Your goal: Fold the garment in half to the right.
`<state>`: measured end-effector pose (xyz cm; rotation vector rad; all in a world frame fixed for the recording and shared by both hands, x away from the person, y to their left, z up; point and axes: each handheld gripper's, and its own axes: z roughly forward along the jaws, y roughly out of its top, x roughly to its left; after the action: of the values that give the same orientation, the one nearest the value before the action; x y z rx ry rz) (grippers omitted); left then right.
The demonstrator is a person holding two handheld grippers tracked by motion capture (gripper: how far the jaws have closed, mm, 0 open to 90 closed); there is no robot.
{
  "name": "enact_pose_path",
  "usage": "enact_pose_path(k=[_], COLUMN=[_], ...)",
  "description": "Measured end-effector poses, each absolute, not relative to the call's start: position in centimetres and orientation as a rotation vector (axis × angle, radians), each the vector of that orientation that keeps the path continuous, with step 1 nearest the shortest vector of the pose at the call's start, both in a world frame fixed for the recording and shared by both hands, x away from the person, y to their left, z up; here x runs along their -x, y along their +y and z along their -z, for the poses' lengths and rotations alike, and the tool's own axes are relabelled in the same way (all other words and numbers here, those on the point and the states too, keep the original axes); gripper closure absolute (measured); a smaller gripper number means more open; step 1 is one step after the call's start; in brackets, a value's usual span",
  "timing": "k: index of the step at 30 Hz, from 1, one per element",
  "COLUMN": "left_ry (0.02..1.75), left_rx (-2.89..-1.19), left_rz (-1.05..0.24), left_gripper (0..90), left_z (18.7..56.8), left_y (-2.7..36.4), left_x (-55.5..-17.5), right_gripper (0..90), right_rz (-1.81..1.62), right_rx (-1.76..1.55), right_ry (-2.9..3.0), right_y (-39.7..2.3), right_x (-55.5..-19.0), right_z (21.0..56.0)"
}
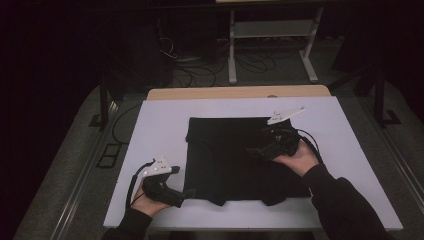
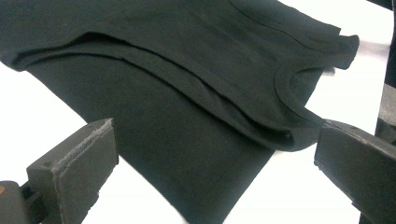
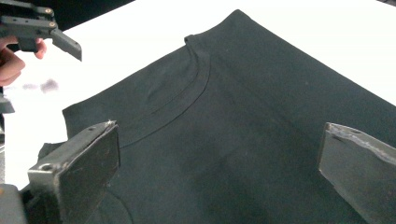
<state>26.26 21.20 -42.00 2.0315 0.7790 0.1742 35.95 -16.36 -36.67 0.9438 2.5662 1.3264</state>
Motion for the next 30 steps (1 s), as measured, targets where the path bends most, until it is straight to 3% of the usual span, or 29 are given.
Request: enact_pose_path(k=[18, 30], left_ry=[0.818, 0.815], left_rx=[-2.012, -2.085], left_rz=[-0.218, -0.199], left_gripper=[0.0, 0.0], left_z=[42.5, 43.5], left_y=[23.1, 23.1], left_x=[-25.9, -25.8], right_gripper=[0.0, 0.0], right_rz=[-1.324, -1.296], right_rx=[-0.907, -0.894], right_ry=[2.557, 2.582], right_y=[-13.4, -11.1], right_x=[-39.7, -42.2], right_z=[35.3, 35.6])
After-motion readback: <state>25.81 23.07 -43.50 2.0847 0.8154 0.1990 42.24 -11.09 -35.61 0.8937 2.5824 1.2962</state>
